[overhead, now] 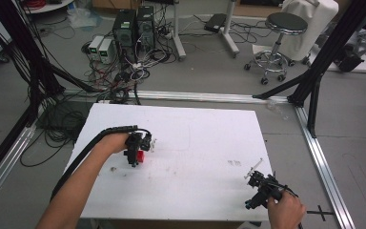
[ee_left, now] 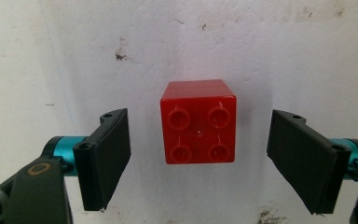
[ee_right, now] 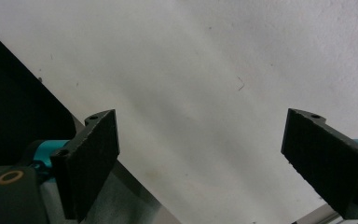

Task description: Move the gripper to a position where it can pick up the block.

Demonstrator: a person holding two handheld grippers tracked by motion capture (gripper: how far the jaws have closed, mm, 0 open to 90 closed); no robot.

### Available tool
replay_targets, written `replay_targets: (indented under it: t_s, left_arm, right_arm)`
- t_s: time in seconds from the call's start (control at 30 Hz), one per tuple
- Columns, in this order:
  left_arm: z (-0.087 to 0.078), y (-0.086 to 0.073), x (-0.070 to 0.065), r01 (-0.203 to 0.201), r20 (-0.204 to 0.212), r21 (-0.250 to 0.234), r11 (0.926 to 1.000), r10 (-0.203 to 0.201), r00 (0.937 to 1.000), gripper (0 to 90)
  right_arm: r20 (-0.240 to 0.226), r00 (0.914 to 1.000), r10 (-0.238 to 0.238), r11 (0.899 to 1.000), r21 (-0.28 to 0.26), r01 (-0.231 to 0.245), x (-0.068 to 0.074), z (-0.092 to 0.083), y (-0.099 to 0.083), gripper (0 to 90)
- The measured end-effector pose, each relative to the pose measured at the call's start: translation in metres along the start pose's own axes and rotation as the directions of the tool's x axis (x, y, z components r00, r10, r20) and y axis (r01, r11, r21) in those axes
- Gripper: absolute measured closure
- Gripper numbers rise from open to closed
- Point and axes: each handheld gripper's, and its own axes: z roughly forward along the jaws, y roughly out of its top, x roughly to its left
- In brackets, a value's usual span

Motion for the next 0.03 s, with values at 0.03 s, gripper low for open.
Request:
replay_targets:
  t_s: [0.03]
  left_arm:
    - [-0.0008, -0.0006, -0.0001, 0.001, -0.002, -0.004, 1.0, -0.001, 1.0, 21.7]
  right_arm:
    - [-0.001, 1.0, 0.001, 1.0, -0.003, -0.001, -0.0002, -0.0001, -0.0004, 10.5]
